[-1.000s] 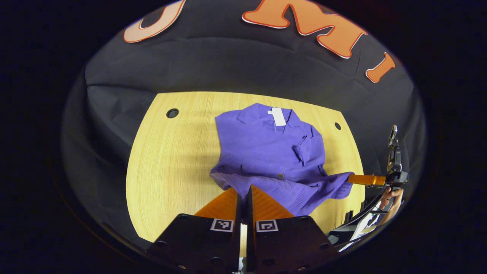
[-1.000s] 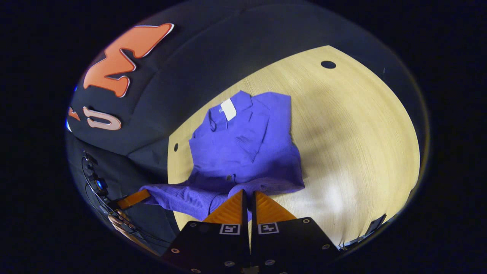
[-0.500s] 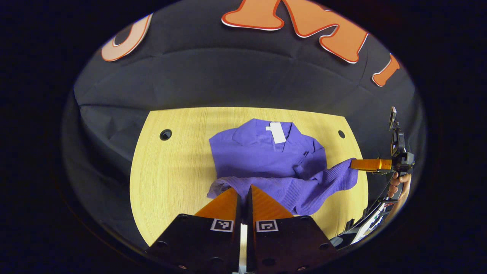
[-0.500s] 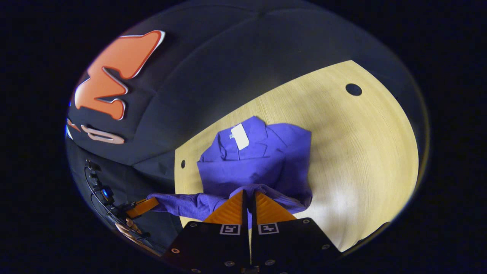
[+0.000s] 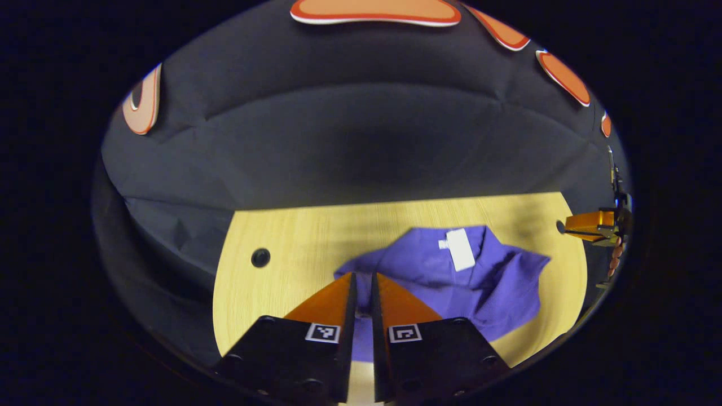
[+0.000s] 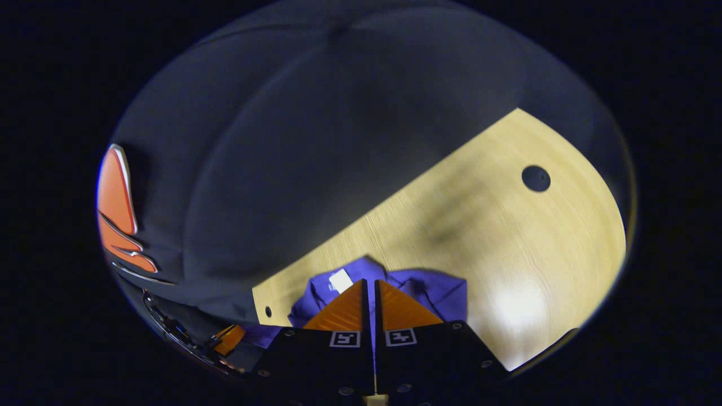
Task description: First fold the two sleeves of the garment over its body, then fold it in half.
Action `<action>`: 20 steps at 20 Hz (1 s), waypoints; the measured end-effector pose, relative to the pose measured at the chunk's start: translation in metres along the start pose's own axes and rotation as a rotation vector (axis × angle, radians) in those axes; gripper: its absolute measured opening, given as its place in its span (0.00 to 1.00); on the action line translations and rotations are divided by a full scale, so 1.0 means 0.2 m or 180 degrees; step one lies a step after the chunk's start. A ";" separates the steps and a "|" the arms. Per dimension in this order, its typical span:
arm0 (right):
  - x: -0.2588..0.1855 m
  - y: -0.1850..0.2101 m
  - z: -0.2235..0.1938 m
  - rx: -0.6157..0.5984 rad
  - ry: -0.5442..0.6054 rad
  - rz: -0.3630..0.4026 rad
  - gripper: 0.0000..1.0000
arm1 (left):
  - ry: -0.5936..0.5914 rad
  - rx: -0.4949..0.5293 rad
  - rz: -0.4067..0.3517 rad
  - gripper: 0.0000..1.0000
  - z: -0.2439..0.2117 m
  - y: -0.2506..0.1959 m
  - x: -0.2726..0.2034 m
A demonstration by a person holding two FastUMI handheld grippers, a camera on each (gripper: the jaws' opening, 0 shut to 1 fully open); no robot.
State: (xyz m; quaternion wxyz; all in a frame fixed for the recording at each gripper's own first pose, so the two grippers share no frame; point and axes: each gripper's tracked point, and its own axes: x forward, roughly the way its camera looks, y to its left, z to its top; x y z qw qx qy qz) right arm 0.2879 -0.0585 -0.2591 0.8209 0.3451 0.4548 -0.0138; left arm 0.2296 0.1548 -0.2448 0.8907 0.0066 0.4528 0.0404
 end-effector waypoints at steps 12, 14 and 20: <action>-0.52 0.14 -0.05 -0.1421 -0.0852 0.0065 0.63 | -0.1630 -0.0107 0.0156 0.94 0.27 -0.05 -0.67; -0.64 0.18 -0.05 -0.1568 -0.1068 0.0053 0.67 | -0.1796 -0.0175 0.0064 0.95 0.28 -0.04 -0.81; -0.96 0.24 -0.13 -0.2002 -0.1653 -0.0026 0.95 | -0.2280 -0.0368 0.0041 0.95 0.17 -0.02 -1.22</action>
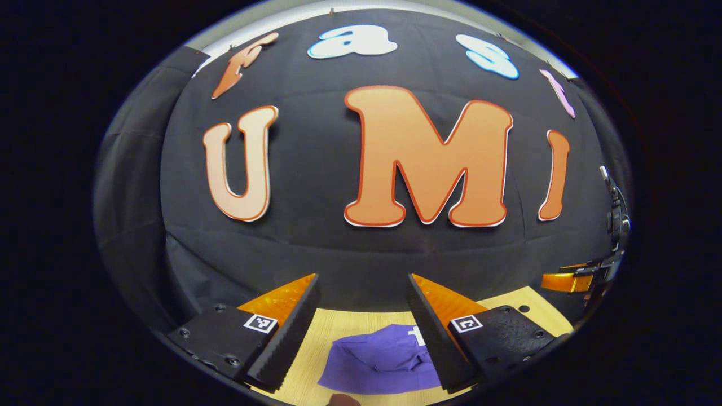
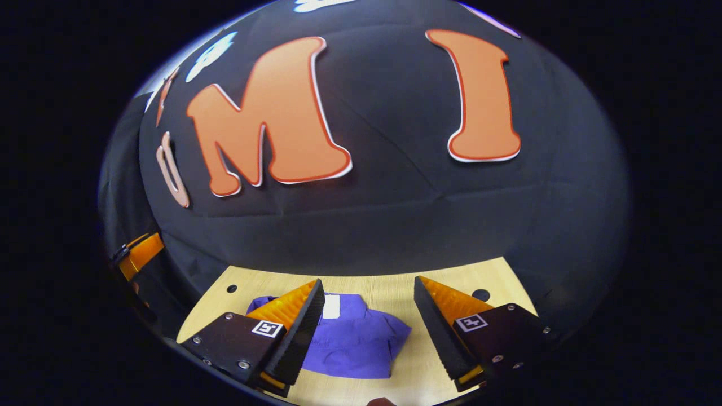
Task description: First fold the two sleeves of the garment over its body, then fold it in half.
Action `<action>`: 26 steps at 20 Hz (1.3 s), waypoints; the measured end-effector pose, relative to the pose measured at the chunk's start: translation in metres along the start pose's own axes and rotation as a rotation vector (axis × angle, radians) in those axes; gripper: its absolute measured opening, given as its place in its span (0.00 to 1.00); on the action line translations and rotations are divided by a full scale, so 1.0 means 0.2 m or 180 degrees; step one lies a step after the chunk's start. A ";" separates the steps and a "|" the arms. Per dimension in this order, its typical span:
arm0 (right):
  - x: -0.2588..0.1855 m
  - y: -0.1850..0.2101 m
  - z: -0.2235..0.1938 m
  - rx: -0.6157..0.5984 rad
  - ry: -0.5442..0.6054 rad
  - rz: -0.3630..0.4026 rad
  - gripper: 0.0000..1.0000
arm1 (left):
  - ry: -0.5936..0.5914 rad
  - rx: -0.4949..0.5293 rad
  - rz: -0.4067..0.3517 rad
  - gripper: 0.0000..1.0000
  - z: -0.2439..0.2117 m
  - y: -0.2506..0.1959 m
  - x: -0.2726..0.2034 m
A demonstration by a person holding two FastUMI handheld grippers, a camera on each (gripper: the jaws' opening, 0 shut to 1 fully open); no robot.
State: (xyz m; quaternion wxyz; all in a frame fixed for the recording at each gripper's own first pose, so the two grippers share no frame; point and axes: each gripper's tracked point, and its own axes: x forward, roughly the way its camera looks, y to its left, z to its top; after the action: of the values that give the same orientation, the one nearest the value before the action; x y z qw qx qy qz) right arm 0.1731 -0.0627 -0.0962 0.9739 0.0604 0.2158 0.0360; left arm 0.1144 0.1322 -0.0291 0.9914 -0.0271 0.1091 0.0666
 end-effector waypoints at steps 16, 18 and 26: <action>-0.91 0.42 -0.13 -0.0368 -0.1037 -0.0023 0.95 | -0.0802 0.0168 -0.0263 0.95 -0.01 -0.10 -1.06; -1.01 0.48 -0.18 -0.0447 -0.1096 -0.0030 1.00 | -0.0761 0.0149 -0.0321 0.95 -0.05 -0.09 -1.13; -1.24 0.54 -0.20 -0.0566 -0.1148 -0.0260 0.95 | -0.0720 0.0069 -0.0502 0.96 -0.06 -0.04 -1.24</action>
State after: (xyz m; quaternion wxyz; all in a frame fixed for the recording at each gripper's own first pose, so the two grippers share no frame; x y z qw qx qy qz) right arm -0.0738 0.0250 -0.0144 0.9989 -0.0292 0.0361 0.0039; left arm -0.1275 0.0914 0.0140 0.9998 -0.0173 -0.0051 -0.0102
